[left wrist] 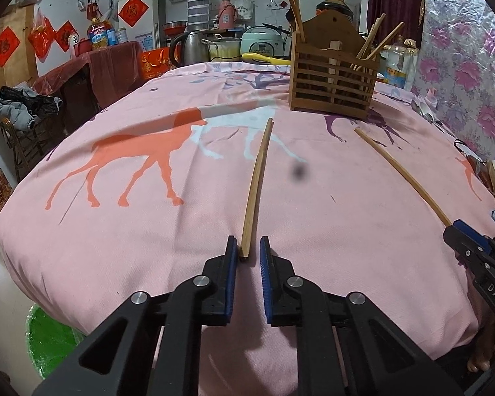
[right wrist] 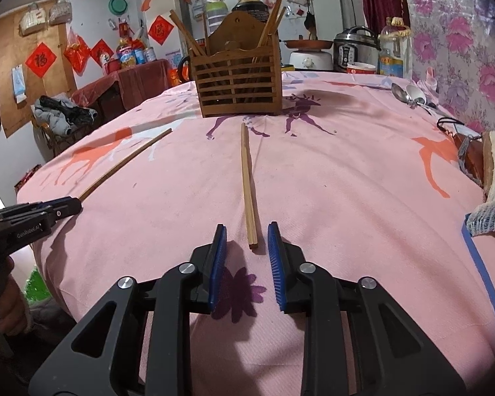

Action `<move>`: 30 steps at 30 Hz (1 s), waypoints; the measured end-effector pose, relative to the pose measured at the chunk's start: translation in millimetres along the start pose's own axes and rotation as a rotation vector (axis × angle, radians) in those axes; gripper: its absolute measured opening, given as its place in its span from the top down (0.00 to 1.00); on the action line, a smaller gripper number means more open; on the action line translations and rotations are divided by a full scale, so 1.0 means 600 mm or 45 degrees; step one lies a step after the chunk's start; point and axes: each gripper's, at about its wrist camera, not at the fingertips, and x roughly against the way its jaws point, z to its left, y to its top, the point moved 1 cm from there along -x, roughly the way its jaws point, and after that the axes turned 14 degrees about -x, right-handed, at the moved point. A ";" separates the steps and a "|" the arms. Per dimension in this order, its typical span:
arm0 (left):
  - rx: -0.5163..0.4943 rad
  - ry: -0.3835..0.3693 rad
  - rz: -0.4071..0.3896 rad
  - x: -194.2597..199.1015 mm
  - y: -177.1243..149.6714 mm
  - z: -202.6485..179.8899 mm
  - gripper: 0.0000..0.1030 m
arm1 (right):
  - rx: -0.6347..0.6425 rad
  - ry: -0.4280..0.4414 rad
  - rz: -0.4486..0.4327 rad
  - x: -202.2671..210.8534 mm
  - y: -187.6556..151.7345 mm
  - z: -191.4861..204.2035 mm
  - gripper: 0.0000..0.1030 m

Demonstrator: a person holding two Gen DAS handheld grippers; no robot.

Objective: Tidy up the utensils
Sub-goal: 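Close the left tool on a chopstick while the right tool grasps the last one, then lift both held chopsticks and carry them to the wooden holder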

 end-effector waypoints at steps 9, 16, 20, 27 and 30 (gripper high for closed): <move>0.016 -0.034 0.003 0.010 -0.002 0.004 0.94 | 0.015 0.009 -0.014 0.008 -0.001 0.002 0.93; 0.023 -0.045 -0.026 0.032 0.004 0.004 0.94 | 0.014 0.020 -0.056 0.022 0.002 0.003 0.93; 0.027 -0.044 -0.061 0.059 0.013 0.004 0.94 | 0.016 0.023 -0.088 0.034 0.005 0.005 0.93; 0.037 -0.053 -0.142 0.116 0.033 0.003 0.94 | 0.018 0.061 -0.168 0.072 0.021 0.015 0.94; 0.050 -0.054 -0.187 0.148 0.046 0.006 0.94 | 0.017 0.090 -0.227 0.101 0.034 0.022 0.94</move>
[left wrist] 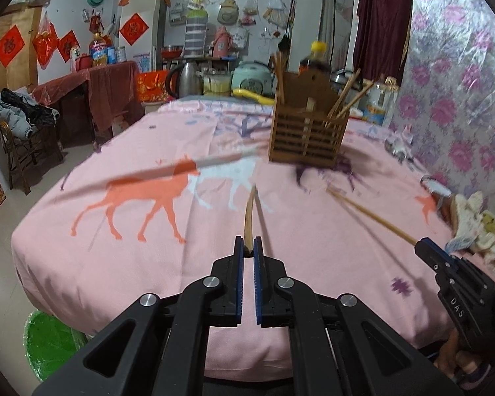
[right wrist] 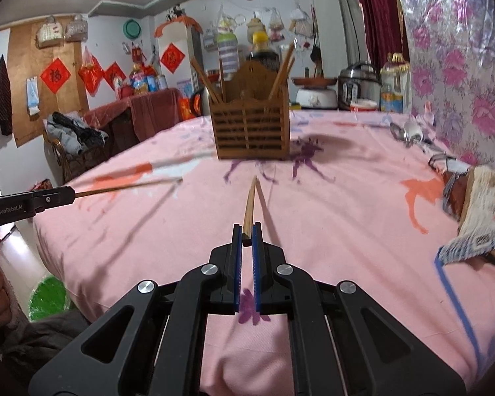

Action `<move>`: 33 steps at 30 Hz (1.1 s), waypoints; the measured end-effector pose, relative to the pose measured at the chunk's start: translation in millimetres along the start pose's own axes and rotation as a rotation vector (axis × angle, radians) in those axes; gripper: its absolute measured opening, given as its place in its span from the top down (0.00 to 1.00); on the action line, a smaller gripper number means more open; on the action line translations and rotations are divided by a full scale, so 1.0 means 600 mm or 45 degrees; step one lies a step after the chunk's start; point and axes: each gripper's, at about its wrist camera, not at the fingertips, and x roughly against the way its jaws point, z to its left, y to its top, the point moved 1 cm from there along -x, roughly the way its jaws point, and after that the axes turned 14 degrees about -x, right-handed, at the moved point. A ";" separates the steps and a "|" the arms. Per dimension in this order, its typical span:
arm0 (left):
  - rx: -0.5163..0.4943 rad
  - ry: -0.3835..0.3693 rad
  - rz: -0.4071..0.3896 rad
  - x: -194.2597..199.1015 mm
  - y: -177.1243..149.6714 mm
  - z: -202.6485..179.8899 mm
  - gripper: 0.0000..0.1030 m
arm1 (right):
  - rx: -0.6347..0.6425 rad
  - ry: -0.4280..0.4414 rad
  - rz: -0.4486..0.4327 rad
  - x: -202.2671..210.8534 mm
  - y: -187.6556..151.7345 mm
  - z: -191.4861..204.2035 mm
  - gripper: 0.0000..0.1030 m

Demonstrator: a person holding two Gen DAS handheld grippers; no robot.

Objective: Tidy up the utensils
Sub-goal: 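Lift both held chopsticks and carry them to the wooden holder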

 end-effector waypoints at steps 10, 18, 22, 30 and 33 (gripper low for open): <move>0.003 -0.047 -0.141 0.088 0.069 -0.009 0.94 | -0.022 0.115 -0.203 0.102 0.077 0.031 0.94; -0.029 -0.048 -0.126 0.072 0.099 -0.024 0.94 | -0.035 0.140 -0.190 0.104 0.097 0.040 0.94; -0.032 -0.068 -0.125 0.062 0.124 -0.018 0.94 | -0.045 0.141 -0.157 0.087 0.108 0.040 0.94; -0.040 -0.093 -0.115 0.033 0.169 -0.009 0.94 | -0.073 0.140 -0.094 0.052 0.120 0.023 0.94; -0.040 -0.103 -0.118 0.027 0.175 -0.006 0.94 | -0.137 0.158 -0.001 0.044 0.111 -0.013 0.89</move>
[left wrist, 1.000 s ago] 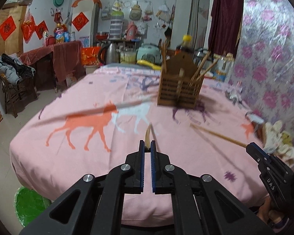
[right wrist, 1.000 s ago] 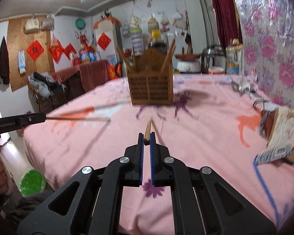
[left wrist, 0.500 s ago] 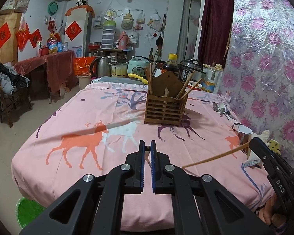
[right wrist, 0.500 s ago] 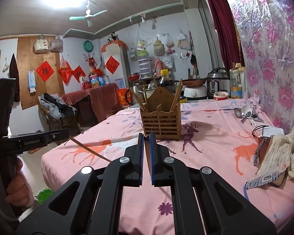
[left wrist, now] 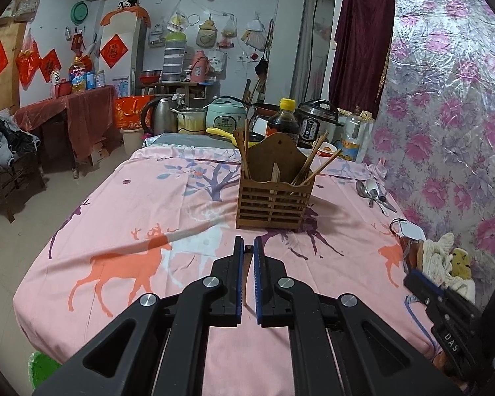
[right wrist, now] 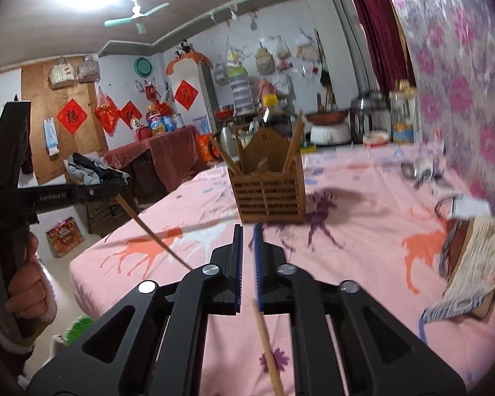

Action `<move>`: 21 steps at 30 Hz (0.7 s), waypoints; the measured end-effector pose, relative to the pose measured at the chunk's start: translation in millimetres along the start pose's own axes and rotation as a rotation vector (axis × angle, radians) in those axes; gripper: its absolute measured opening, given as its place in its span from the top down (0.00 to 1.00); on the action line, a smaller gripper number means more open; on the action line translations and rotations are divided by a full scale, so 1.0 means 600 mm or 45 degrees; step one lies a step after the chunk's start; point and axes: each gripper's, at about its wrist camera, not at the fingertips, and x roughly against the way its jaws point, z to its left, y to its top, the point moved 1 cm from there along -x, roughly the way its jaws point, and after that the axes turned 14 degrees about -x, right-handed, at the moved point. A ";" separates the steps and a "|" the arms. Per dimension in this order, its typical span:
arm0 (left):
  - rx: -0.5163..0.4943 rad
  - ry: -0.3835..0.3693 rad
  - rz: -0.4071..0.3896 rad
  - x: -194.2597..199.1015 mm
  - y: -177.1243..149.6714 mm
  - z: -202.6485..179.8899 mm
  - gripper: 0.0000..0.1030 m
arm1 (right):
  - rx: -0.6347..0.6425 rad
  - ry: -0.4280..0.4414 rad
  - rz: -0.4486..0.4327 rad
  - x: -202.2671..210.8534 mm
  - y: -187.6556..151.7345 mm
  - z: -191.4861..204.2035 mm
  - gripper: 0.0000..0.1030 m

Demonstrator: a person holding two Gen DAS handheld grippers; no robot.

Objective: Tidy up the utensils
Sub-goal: 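Lift both held chopsticks and carry them to the wooden holder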

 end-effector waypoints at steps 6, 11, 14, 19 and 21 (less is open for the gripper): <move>0.001 -0.010 -0.010 0.004 -0.007 -0.002 0.94 | 0.034 -0.036 0.210 0.029 -0.056 -0.050 0.82; -0.007 0.000 -0.010 0.012 -0.013 -0.007 0.94 | 0.209 -0.071 0.376 0.086 -0.118 -0.065 0.77; -0.005 0.009 -0.011 0.016 -0.018 -0.010 0.94 | 0.240 -0.065 0.433 0.107 -0.140 -0.071 0.77; -0.012 0.019 -0.002 0.021 -0.021 -0.018 0.94 | 0.242 -0.061 0.506 0.102 -0.170 -0.078 0.77; -0.016 0.023 0.000 0.022 -0.023 -0.019 0.94 | 0.269 -0.098 0.524 0.095 -0.183 -0.078 0.77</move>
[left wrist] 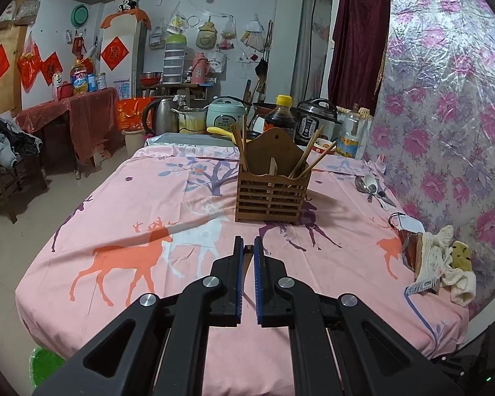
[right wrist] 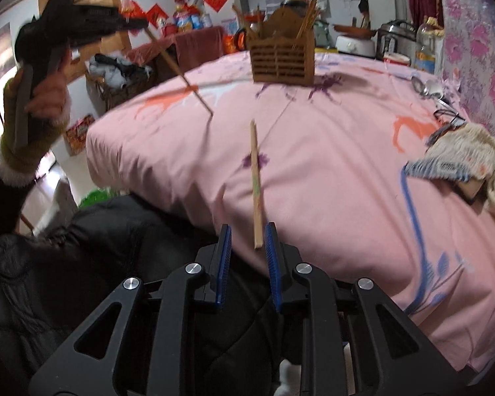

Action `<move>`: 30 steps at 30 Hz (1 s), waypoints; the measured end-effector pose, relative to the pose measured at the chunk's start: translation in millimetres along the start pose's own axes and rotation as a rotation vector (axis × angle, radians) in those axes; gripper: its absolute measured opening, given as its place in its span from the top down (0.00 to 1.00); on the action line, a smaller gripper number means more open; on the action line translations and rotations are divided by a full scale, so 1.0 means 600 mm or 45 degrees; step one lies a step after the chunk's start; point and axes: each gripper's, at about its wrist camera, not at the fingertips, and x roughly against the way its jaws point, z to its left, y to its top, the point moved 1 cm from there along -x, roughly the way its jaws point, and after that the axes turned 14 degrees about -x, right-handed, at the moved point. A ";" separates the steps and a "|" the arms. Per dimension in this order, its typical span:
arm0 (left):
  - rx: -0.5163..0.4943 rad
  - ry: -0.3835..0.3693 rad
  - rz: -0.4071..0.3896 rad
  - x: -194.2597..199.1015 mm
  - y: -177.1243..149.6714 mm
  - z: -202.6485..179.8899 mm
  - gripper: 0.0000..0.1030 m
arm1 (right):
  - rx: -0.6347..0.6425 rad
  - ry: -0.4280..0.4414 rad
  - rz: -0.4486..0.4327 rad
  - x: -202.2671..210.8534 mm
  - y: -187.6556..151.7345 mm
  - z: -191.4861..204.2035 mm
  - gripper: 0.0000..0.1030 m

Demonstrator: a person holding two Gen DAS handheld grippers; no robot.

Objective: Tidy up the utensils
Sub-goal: 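Lift both held chopsticks and carry them to the wooden holder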

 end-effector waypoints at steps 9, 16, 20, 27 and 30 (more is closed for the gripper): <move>0.007 0.007 0.001 0.002 -0.005 0.002 0.94 | -0.037 -0.029 -0.055 -0.004 0.005 -0.008 0.94; 0.005 0.005 0.007 0.000 -0.002 0.007 0.94 | -0.055 -0.029 -0.260 0.044 0.071 -0.006 0.94; 0.013 -0.012 0.019 -0.012 0.014 0.012 0.94 | -0.078 0.015 -0.377 0.066 0.145 0.000 0.94; 0.000 -0.027 0.023 -0.038 0.056 0.016 0.94 | -0.059 0.061 -0.465 0.068 0.249 0.022 0.94; -0.006 -0.037 0.016 -0.050 0.079 0.019 0.94 | -0.049 0.082 -0.472 0.062 0.287 0.035 0.94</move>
